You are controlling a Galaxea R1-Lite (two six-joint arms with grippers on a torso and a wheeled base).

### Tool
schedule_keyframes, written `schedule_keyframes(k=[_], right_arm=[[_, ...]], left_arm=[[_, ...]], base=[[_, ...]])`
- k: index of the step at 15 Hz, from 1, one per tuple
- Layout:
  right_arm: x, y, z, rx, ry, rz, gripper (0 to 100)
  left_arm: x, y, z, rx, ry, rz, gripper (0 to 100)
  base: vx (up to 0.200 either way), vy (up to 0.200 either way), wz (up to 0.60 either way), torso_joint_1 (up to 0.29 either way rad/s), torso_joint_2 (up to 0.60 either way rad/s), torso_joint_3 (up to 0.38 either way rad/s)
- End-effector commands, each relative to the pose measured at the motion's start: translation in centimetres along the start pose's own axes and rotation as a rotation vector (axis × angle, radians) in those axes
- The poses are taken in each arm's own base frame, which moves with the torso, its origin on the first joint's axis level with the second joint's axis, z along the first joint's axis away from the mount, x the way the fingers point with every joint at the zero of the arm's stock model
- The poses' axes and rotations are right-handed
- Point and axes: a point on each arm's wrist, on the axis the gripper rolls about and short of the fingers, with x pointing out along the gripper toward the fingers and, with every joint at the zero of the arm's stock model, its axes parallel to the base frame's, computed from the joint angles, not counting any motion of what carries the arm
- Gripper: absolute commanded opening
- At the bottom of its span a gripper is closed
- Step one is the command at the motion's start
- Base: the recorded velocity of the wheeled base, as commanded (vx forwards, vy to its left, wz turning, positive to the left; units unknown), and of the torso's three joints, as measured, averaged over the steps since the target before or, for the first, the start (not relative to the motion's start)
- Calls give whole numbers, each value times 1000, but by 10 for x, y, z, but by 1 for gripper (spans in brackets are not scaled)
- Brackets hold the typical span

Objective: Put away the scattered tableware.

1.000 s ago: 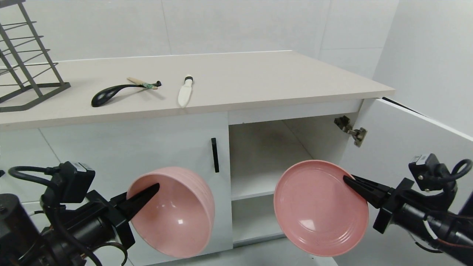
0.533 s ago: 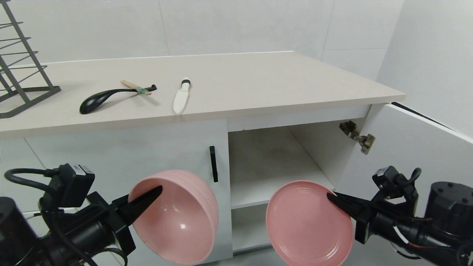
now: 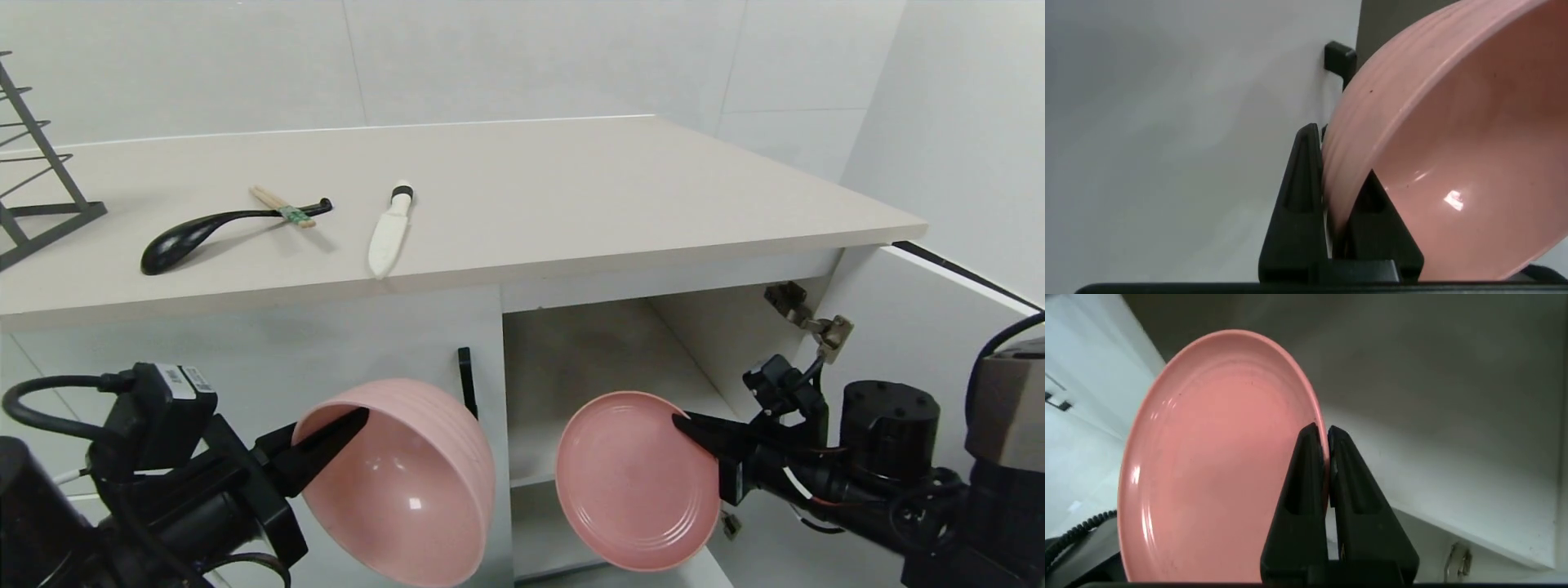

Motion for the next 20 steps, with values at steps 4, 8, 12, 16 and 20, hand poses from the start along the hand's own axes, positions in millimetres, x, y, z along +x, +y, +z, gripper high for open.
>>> schedule_keyframes(k=[4,8,12,16,20], right_arm=[[30,-14,-13,12,13,-14,0],[50,-27,-16,113,-11,-36,0],[71,-41,-25,137,-26,-53,0],[91,-50,-24,221,-74,-54,0],[105,-55,-29,257,-93,-82,0]], left_arm=[[-5,-1,6,0,-38,2,0],[-4,-1,4,-4,-25,0,0],[0,0,-2,-10,12,2,0],[0,1,-1,-9,7,7,0],[0,0,-1,-9,7,4,0]], base=[[0,0,0,0,0,0],[0,0,0,0,0,0],[0,0,0,0,0,0],[0,0,0,0,0,0],[0,0,0,0,0,0]])
